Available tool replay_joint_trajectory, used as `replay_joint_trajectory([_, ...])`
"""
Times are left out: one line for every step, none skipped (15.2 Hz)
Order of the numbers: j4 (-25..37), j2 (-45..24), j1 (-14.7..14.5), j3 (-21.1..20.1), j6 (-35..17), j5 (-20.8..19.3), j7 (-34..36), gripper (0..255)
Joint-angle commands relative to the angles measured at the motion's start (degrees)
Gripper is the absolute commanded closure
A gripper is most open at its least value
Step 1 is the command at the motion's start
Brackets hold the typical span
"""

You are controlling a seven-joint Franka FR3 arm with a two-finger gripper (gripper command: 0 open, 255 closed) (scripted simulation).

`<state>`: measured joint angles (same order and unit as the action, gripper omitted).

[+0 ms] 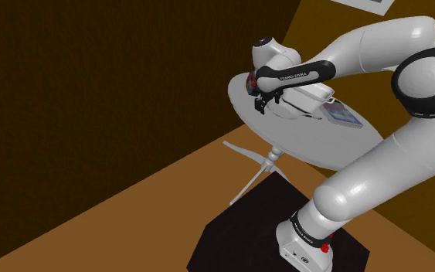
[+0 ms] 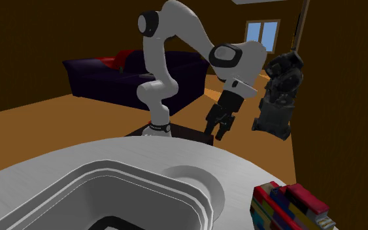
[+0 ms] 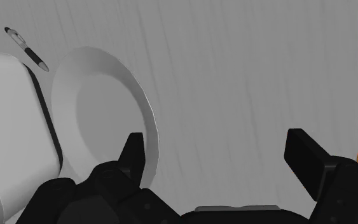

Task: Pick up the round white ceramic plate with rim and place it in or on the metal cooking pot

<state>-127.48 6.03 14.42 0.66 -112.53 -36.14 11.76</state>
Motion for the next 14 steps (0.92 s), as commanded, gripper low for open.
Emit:
replay_joint_trajectory([2.5,-3.9,0.9,0.6,-1.3,-2.8,1.5,0])
replay_joint_trajectory([3.9,-5.7,1.3,0.9,-1.6,-4.1,2.0,0])
replay_joint_trajectory([5.4,-7.5,1.6,1.3,-1.9,-5.4,2.5,0])
replay_joint_trajectory([6.9,-9.3,1.9,1.6,-2.2,-6.6,3.0,0])
replay_joint_trajectory([8.1,-10.6,2.2,2.0,-2.4,-7.4,3.3,0])
replay_joint_trajectory([7.8,-10.9,2.4,2.2,-3.0,-7.7,3.5,0])
replay_joint_trajectory([7.6,-11.2,2.6,2.4,-3.7,-8.0,3.6,0])
replay_joint_trajectory([7.3,-11.4,2.8,2.6,-4.3,-8.3,3.7,0])
replay_joint_trajectory([7.1,-11.7,3.0,2.8,-5.0,-8.5,3.9,0])
replay_joint_trajectory([6.8,-12.1,3.3,3.0,-5.6,-8.8,4.0,0])
replay_joint_trajectory([6.6,-12.4,3.5,3.2,-6.3,-9.1,4.1,0])
replay_joint_trajectory([6.4,-12.7,3.7,3.4,-6.9,-9.4,4.3,0])
replay_joint_trajectory([6.3,-12.9,3.8,3.6,-7.3,-9.6,4.4,0])
replay_joint_trajectory([6.3,-12.9,3.8,3.6,-7.3,-9.6,4.4,0])
